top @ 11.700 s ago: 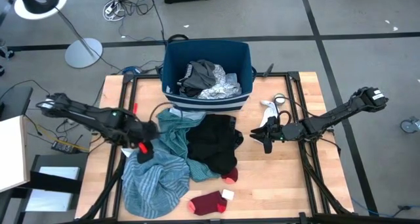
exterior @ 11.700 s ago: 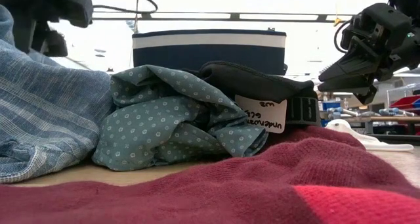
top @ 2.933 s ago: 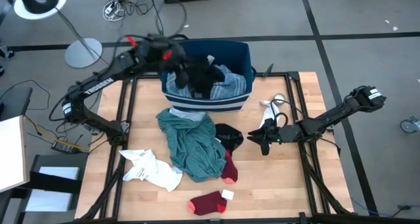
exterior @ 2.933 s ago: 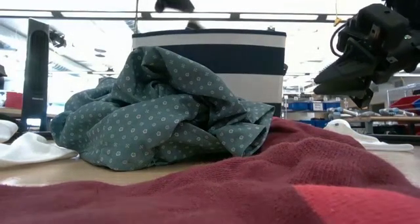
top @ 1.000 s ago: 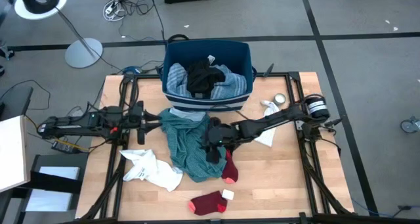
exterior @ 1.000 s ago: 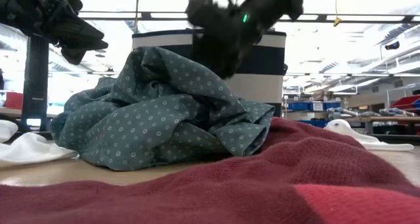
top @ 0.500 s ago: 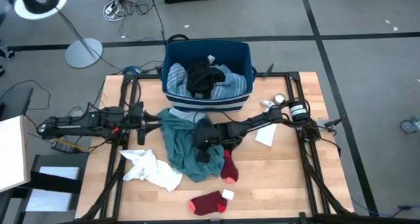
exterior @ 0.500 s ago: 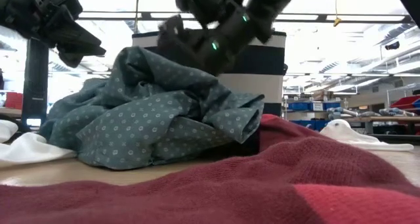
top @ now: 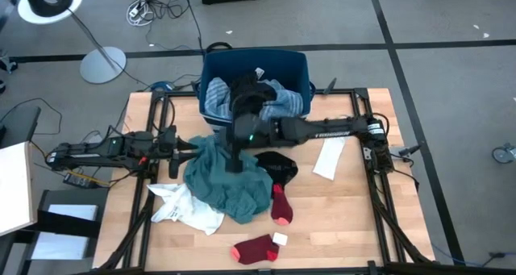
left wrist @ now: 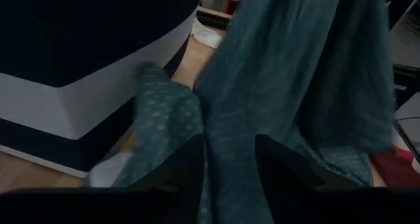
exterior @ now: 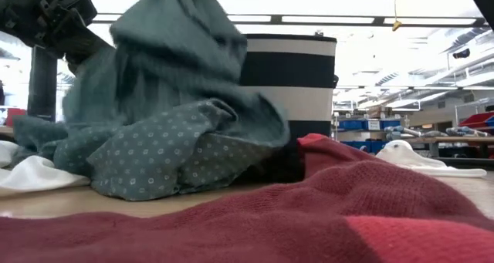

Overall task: Sort clothes
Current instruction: Put the green shirt into the blue laundry bin

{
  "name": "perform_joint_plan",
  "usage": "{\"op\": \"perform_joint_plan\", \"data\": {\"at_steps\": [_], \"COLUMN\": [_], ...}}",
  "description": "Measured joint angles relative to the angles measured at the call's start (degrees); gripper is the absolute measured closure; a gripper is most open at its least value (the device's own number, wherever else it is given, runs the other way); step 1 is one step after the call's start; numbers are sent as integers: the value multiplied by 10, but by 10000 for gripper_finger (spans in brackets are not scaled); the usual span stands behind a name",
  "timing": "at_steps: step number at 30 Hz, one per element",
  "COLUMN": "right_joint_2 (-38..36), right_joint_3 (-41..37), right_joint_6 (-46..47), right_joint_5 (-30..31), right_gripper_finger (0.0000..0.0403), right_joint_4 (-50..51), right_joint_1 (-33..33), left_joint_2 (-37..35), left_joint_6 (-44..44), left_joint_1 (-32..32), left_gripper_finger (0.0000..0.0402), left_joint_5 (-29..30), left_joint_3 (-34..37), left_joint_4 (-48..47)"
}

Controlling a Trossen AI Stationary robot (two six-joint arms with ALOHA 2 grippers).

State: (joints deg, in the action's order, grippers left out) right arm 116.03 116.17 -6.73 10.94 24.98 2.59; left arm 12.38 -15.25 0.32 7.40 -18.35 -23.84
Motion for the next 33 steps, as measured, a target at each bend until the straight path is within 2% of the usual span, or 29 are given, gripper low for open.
{"op": "perform_joint_plan", "data": {"at_steps": [9,15,19,22,24,29,33], "right_joint_2": [0,-33,-54,-58,-59,-61,-37], "right_joint_3": [189,187,187,187,187,186,186], "right_joint_6": [-78,-105,-105,-96,-82,-7,52], "right_joint_5": [63,74,76,80,80,70,-7], "right_gripper_finger": [401,401,401,402,402,402,401], "right_joint_4": [6,-134,-265,-299,-250,8,189], "right_joint_1": [-88,-175,-229,-256,-266,-267,-254], "left_joint_2": [0,0,0,0,0,0,0], "left_joint_6": [0,0,0,2,9,15,15], "left_joint_1": [0,0,0,0,0,0,0], "left_gripper_finger": [259,259,259,259,259,259,259], "left_joint_5": [0,0,0,0,0,0,1], "left_joint_3": [0,0,0,0,0,0,0], "left_joint_4": [2,2,2,2,2,2,3]}}
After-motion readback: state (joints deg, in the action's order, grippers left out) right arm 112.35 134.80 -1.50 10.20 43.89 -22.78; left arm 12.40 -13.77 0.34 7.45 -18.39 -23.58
